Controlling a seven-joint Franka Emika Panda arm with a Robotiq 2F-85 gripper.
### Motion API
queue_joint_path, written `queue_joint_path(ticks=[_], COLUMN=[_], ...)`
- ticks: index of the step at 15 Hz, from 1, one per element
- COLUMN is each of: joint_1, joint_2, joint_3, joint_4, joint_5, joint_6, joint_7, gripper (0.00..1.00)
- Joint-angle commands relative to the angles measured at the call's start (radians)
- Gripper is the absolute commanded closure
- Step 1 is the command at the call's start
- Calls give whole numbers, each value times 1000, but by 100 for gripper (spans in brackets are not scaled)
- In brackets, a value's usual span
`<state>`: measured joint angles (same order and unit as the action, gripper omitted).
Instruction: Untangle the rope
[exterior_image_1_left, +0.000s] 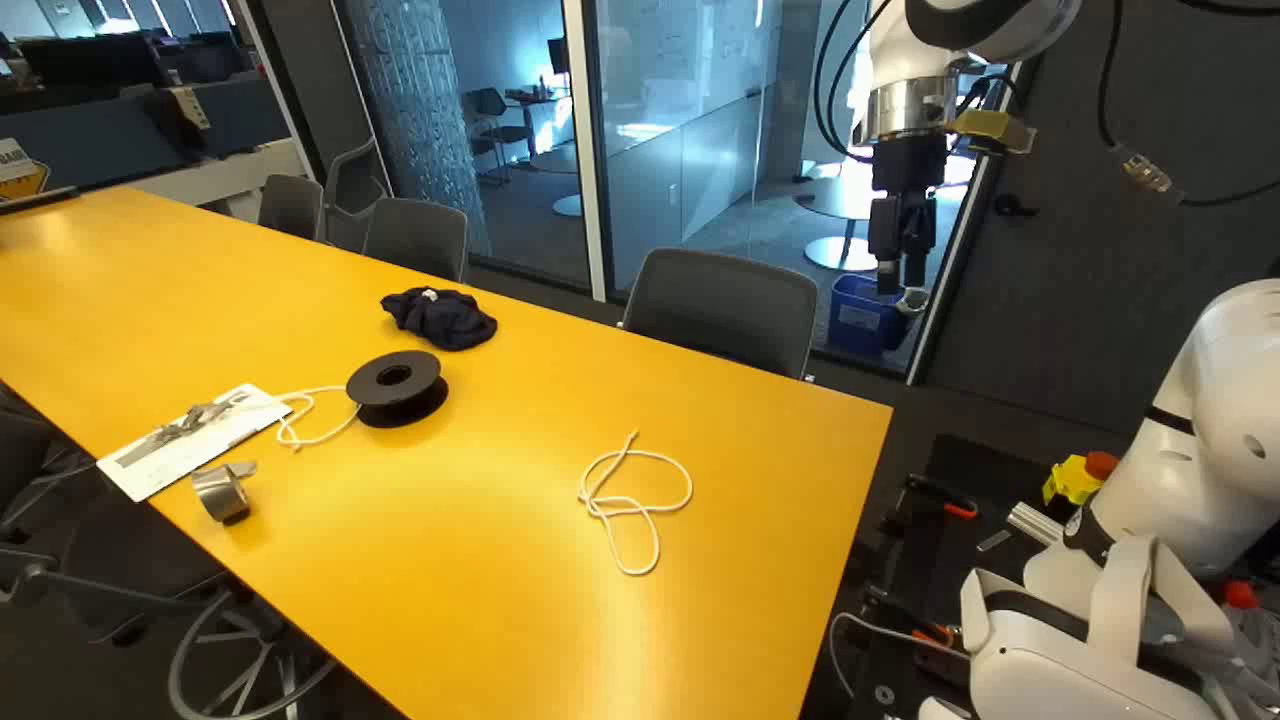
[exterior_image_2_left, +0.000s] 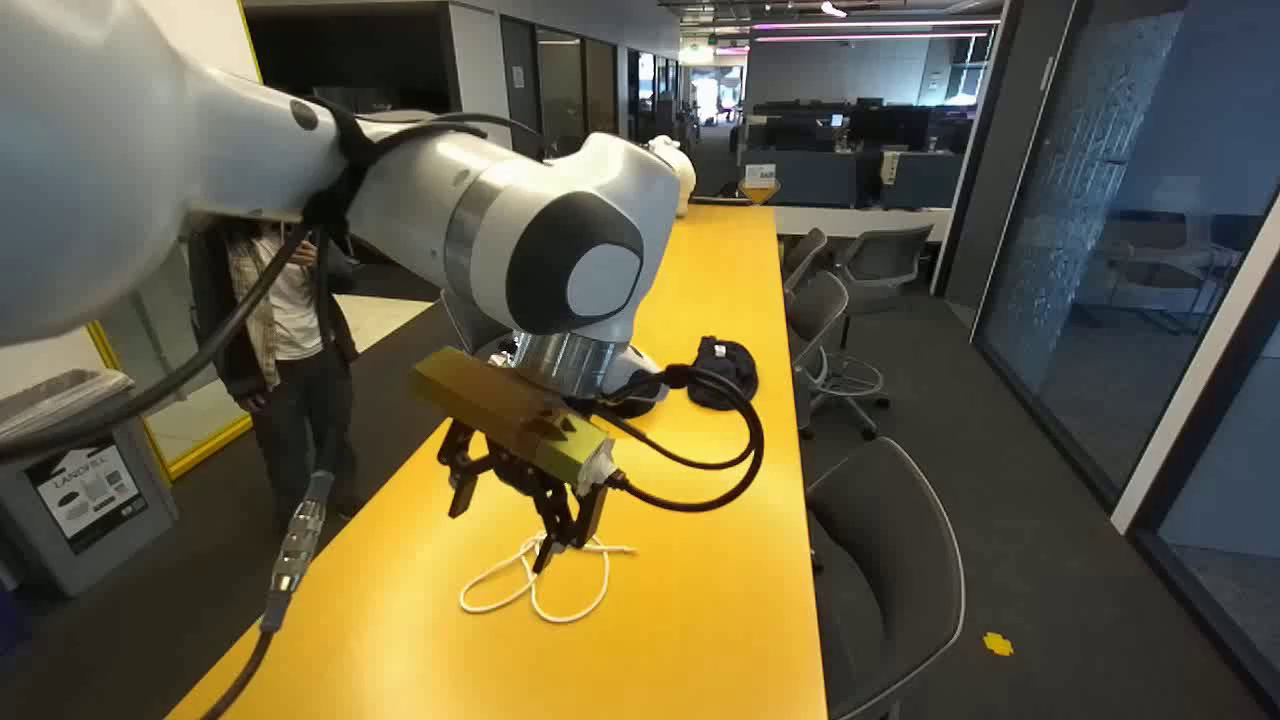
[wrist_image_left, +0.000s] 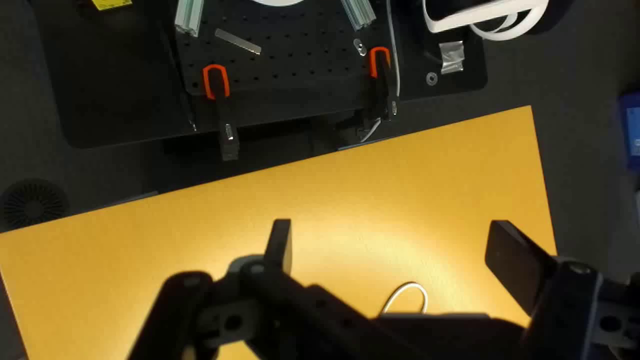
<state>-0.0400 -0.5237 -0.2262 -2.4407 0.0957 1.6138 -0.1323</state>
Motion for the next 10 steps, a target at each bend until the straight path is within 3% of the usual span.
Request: queue_joint_path(ticks=[1, 5, 10], joint_1=[-30, -29, -20], joint_2=[4, 1, 124], joint_3=[25, 25, 29], joint_4=[5, 15, 11], joint_5=[10, 10, 130], joint_6=[-2, -2, 140], joint_7=[-12, -12, 49], gripper=[0, 0, 0])
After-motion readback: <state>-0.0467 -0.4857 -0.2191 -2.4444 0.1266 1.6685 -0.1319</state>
